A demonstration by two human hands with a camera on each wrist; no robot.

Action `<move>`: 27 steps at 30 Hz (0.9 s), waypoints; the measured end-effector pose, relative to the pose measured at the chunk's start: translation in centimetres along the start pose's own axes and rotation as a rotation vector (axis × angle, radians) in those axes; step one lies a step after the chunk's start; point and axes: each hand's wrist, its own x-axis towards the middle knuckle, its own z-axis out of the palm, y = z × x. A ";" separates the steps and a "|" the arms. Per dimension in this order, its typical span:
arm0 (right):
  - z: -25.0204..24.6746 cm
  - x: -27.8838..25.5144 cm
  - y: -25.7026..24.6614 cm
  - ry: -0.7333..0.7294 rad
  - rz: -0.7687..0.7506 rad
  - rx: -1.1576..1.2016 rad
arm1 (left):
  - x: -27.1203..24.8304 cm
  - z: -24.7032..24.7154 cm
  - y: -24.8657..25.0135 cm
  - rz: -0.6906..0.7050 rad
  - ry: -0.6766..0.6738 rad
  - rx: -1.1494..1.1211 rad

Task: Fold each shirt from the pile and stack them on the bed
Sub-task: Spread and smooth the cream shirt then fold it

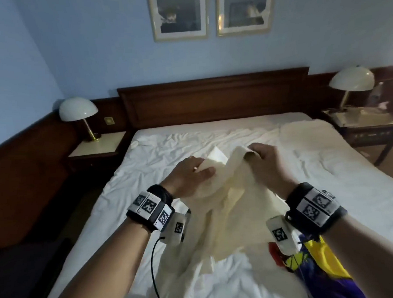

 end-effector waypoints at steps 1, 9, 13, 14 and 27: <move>0.9 0.2 -0.6 -0.006 -0.020 -0.022 | -0.6 0.3 0.1 0.019 0.010 -0.019; 4.1 0.4 -1.8 0.007 -0.090 -0.107 | -3.0 3.1 0.7 0.024 0.054 -0.124; 2.5 0.4 -0.3 -0.033 -0.051 -0.105 | -2.6 1.0 -1.1 0.088 0.250 -0.048; 2.1 0.4 0.0 -0.063 -0.034 -0.105 | -2.2 0.0 -1.2 0.109 0.303 -0.061; 1.4 0.3 0.7 0.068 -0.134 0.067 | 0.9 -4.2 -1.3 0.026 0.266 0.143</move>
